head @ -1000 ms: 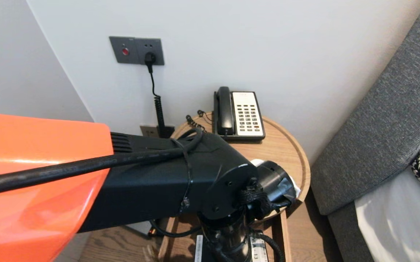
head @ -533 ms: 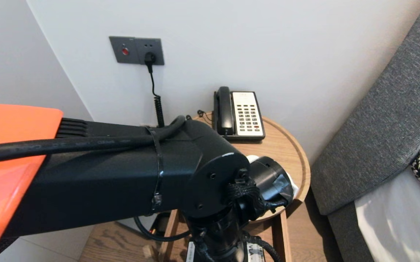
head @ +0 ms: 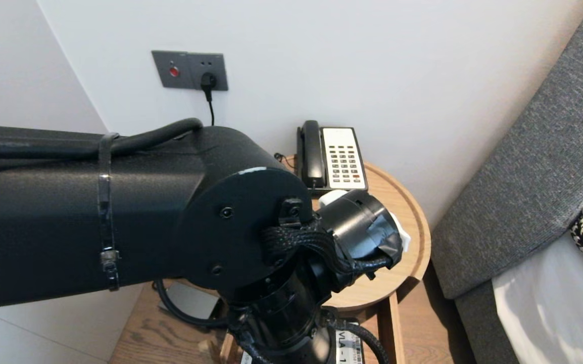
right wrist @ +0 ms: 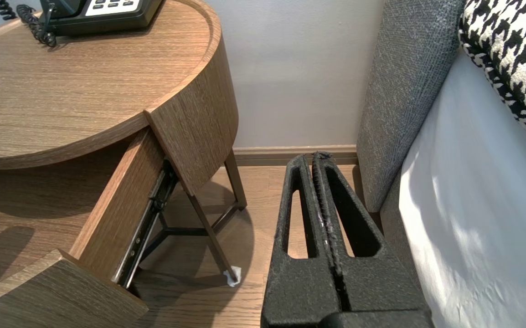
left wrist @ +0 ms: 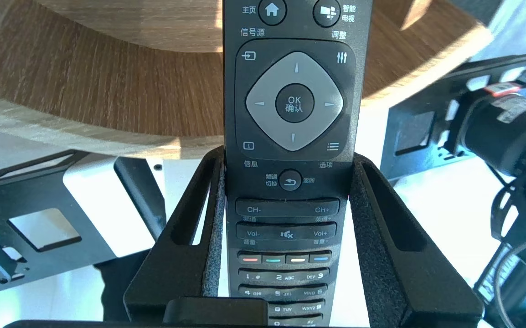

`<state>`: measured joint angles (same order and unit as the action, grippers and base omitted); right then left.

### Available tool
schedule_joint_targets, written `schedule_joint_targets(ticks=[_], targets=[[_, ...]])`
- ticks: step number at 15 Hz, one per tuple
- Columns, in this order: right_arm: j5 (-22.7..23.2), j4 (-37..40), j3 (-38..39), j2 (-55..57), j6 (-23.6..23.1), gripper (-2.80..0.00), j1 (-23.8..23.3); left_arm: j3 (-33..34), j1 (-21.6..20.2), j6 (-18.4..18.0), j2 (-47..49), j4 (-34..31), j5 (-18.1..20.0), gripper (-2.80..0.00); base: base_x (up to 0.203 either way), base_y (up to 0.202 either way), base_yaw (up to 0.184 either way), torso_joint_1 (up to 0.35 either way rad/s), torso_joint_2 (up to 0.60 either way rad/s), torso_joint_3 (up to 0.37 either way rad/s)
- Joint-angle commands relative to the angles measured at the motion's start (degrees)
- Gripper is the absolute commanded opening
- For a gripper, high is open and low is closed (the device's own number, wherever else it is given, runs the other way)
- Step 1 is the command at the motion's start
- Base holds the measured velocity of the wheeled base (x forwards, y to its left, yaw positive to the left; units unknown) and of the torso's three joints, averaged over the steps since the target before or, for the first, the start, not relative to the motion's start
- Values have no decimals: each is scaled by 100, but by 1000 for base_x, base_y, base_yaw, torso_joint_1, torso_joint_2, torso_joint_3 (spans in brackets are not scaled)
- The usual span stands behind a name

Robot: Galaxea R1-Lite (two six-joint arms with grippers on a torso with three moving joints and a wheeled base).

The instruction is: Take the remote control out of the drawer one by one and place them on the table

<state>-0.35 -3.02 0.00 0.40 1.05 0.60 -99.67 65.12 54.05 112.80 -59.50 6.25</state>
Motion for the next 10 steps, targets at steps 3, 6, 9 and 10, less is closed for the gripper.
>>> schedule_joint_targets(ticks=[3, 6, 9, 10], targets=[[0, -5, 149, 4, 1, -280, 2, -69, 0, 37, -223, 40, -44, -280, 0, 0, 0, 0, 0, 0], [0, -5, 149, 4, 1, -280, 2, -187, 0, 1, -310, 340, -587, -280, 0, 0, 0, 0, 0, 0], [0, -5, 149, 4, 1, -280, 2, -299, 0, -212, -317, 782, -778, -280, 0, 0, 0, 0, 0, 0], [0, -5, 149, 4, 1, -280, 2, -321, 0, -262, -293, 965, -985, -280, 0, 0, 0, 0, 0, 0]])
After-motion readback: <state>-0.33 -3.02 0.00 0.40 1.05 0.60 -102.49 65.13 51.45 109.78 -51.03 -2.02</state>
